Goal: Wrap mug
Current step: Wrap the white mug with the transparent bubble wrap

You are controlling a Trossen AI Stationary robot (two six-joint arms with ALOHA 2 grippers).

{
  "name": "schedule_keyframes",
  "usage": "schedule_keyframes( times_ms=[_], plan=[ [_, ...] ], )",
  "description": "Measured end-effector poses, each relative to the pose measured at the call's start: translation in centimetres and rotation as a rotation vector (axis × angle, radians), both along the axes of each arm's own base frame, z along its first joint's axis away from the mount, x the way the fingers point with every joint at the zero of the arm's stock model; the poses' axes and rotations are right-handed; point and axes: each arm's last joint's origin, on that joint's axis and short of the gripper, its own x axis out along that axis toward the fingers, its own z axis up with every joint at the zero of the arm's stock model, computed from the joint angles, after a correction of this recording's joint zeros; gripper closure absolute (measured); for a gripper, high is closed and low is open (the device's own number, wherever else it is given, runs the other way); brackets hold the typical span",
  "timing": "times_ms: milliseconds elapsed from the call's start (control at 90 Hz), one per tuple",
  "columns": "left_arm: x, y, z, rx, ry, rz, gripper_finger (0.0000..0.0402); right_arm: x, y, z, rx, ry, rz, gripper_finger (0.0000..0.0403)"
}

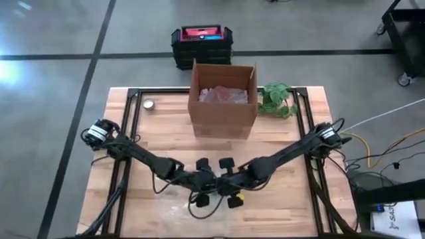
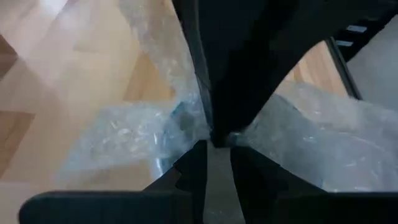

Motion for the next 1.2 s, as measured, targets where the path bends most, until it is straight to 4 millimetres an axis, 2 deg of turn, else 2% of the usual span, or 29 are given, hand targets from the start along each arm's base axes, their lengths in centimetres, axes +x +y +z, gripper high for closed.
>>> schedule_keyframes(
  times_ms=[111, 200, 256, 367, 522, 711, 944, 1033, 1200],
  plan=[
    [-0.2, 0.0, 0.2, 0.002, 0.003, -0.004, 0.0342, 0.3, 0.2, -1.4, -0.014, 0.027, -0.005, 0.0403],
    [-0.6, -0.1, 0.8, -0.012, -0.002, -0.009, 0.0342, 0.4, 0.2, -1.8, -0.015, 0.037, -0.002, 0.0403],
    [-0.6, -0.1, 1.9, -0.043, -0.047, -0.005, 0.0342, 0.4, 0.2, -2.4, 0.003, 0.067, 0.007, 0.0403],
    [-1.2, 0.0, 3.8, -0.063, -0.100, -0.003, 0.0342, 0.1, 0.0, -2.2, -0.006, 0.076, 0.002, 0.0403],
    [-2.1, 0.3, 4.8, -0.043, -0.089, -0.003, 0.0342, 0.2, 0.0, -2.0, -0.002, 0.062, 0.002, 0.0403],
    [-1.5, 0.9, 2.4, 0.070, -0.041, 0.108, 0.0342, 0.3, 0.1, -1.9, 0.004, 0.044, 0.004, 0.0403],
    [0.3, 0.3, 0.3, 0.002, -0.059, 0.062, 0.0342, 0.3, 0.2, -1.7, 0.006, 0.038, 0.017, 0.0403],
    [0.1, 0.2, 0.0, 0.008, -0.032, 0.053, 0.0342, 0.2, 0.2, -0.4, 0.005, 0.033, 0.020, 0.0403],
    [0.1, 0.3, 0.0, 0.012, -0.029, 0.057, 0.0342, -0.1, -0.1, 4.0, 0.009, -0.021, 0.029, 0.0403]
  ],
)
